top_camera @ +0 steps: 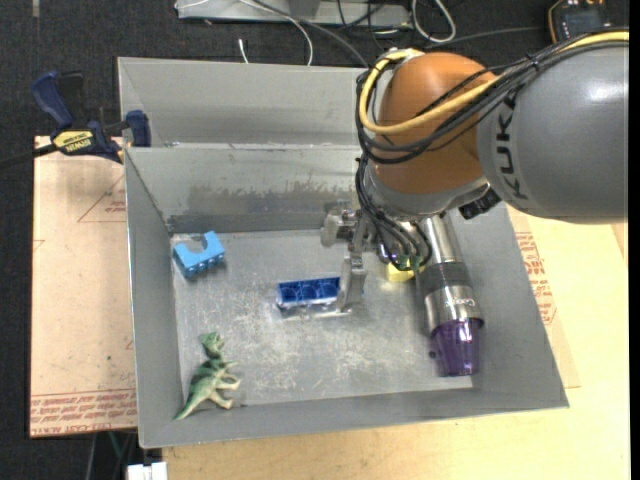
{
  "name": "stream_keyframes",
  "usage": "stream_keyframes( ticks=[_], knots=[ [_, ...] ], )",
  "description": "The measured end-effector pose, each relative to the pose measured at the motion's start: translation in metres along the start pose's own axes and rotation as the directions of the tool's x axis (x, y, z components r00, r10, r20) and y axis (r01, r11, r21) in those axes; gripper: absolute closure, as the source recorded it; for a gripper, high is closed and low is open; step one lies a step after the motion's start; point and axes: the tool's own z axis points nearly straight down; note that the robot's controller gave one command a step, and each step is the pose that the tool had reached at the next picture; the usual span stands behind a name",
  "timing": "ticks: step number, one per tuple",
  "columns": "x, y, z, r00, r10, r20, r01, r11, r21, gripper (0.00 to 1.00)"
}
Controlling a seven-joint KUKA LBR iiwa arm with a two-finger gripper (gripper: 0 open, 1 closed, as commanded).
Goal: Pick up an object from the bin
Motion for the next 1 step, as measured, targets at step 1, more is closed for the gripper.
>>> stream_keyframes(
  ticks=[1],
  knots=[
    [-0.0172, -0.0237, 0.1329, 0.99, 0.138, 0.001, -0.138, 0.99, -0.002, 0.0]
  ],
)
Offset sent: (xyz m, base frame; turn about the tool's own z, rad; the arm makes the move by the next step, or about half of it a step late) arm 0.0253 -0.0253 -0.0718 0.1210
